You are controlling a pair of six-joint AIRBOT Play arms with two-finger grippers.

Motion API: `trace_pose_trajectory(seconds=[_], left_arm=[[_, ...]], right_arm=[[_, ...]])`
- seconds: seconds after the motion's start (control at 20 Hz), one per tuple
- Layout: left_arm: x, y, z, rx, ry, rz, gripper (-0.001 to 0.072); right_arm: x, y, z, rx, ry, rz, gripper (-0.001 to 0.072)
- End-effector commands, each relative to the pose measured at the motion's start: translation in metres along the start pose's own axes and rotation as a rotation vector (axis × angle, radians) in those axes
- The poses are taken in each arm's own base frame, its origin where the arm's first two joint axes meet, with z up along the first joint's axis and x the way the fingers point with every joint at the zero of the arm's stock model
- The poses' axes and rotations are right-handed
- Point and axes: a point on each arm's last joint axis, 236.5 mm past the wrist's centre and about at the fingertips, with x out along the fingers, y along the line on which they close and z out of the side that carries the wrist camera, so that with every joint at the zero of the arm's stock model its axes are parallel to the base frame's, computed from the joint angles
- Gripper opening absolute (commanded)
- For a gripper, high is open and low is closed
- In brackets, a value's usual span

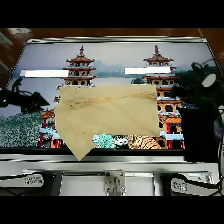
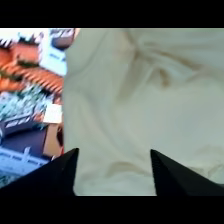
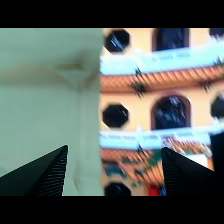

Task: Fold the shirts.

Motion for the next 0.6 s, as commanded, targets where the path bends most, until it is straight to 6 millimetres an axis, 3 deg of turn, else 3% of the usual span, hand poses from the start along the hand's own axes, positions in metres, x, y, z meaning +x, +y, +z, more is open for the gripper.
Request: trace_pose_trajectory(seconds=[0.0, 0.1, 0.15, 0.3, 0.55], left_arm=[[0.006, 0.040, -0.082, -0.117, 0.212, -0.013, 0.0716], [0.031, 0.038, -0.112, -0.133, 0.260, -0.076, 0.0713], [0.041, 0.032, -0.118, -0.143, 0.254, -0.118, 0.0712], [0.061, 0.031, -0.121, -0.197, 0.210, -0.161, 0.0693], [0.077, 0.029, -0.121, -0.183, 0.211, -0.154, 0.0693]], right_arm=[[-0.006, -0.036, -0.096, 0.151, 0.307, 0.031, 0.0690], [0.006, -0.016, -0.115, 0.228, 0.337, 0.165, 0.0689], [0.010, -0.007, -0.118, 0.241, 0.336, 0.209, 0.0690], [0.017, 0.005, -0.118, 0.236, 0.326, 0.233, 0.0690], [0.018, 0.006, -0.117, 0.233, 0.320, 0.232, 0.0690]])
